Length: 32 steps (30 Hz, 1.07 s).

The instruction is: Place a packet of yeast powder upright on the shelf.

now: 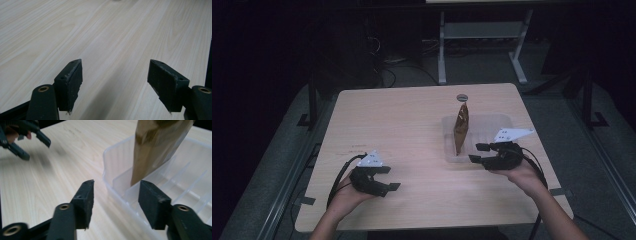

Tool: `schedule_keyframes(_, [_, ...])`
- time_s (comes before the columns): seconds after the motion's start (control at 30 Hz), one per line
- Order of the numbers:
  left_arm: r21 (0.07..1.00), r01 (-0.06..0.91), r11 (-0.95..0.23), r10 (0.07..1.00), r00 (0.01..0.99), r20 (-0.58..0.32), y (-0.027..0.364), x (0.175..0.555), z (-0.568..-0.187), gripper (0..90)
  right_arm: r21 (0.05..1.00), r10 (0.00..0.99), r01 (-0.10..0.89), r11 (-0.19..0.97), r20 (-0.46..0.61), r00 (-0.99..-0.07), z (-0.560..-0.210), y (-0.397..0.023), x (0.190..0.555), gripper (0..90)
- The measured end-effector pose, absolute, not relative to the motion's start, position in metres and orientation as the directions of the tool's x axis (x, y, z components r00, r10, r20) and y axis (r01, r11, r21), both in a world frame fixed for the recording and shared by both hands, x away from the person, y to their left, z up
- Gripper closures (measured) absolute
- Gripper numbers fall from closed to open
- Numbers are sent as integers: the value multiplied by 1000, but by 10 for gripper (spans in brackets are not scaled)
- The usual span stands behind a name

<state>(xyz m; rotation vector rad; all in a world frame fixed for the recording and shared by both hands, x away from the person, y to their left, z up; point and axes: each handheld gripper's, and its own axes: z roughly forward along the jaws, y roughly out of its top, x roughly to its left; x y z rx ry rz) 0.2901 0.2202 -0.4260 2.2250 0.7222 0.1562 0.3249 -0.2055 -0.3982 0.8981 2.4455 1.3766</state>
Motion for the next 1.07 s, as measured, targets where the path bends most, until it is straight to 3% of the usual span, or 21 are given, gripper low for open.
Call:
schedule_keyframes(0.47, [694,462,-551,584,809,-75,235,269,-439,219,770,663,490,407,119,-739,-428,-224,290,301])
schedule_keyframes(1.07, [683,445,-579,553,830,-72,223,272,-442,225,714,698,539,447,99,-709,-449,-246,283,285])
